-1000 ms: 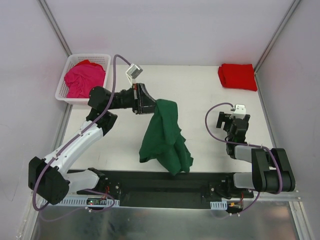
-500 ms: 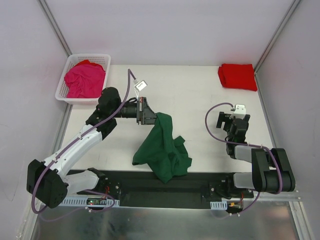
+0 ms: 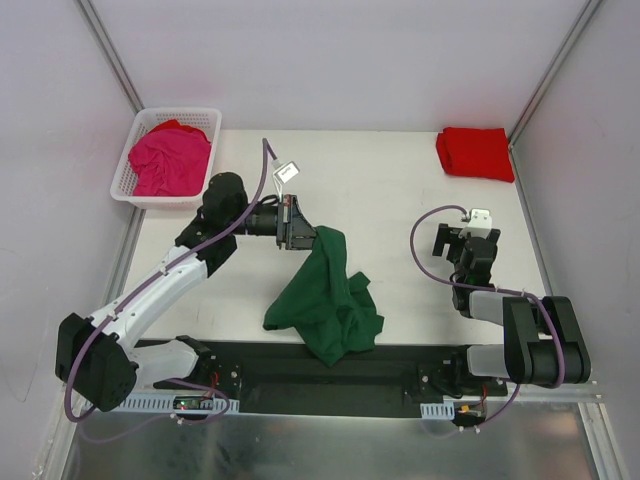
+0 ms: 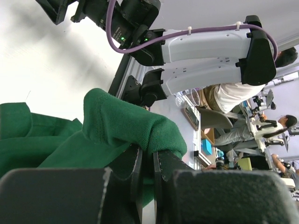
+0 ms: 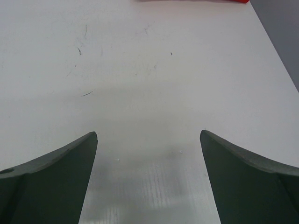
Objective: Fold and stack the t-shirts
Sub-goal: Move the tshirt to the center of the board
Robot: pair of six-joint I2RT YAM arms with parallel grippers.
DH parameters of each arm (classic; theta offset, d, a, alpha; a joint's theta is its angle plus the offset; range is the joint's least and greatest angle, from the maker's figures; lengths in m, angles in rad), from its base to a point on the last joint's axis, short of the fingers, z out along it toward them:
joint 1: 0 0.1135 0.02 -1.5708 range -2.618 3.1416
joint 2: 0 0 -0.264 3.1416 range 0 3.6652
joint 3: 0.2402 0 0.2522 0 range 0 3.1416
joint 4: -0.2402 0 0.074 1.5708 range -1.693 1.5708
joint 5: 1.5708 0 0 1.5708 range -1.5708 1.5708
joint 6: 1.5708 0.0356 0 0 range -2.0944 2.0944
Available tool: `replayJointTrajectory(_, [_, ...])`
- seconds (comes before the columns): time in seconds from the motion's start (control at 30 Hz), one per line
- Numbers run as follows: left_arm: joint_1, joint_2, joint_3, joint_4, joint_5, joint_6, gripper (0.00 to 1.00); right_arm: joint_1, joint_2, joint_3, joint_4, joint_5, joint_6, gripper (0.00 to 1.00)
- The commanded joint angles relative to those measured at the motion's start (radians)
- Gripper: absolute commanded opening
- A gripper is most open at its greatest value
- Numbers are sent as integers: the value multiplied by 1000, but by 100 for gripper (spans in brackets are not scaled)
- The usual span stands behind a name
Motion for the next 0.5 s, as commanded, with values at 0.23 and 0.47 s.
replayJointTrajectory(0.23, [-18, 2, 67, 30, -4, 35, 0, 2, -4, -4, 52, -8, -4, 96])
replayJointTrajectory(0.47, [-19, 7, 70, 30, -3, 39, 0, 4, -5, -4, 53, -8, -4, 96])
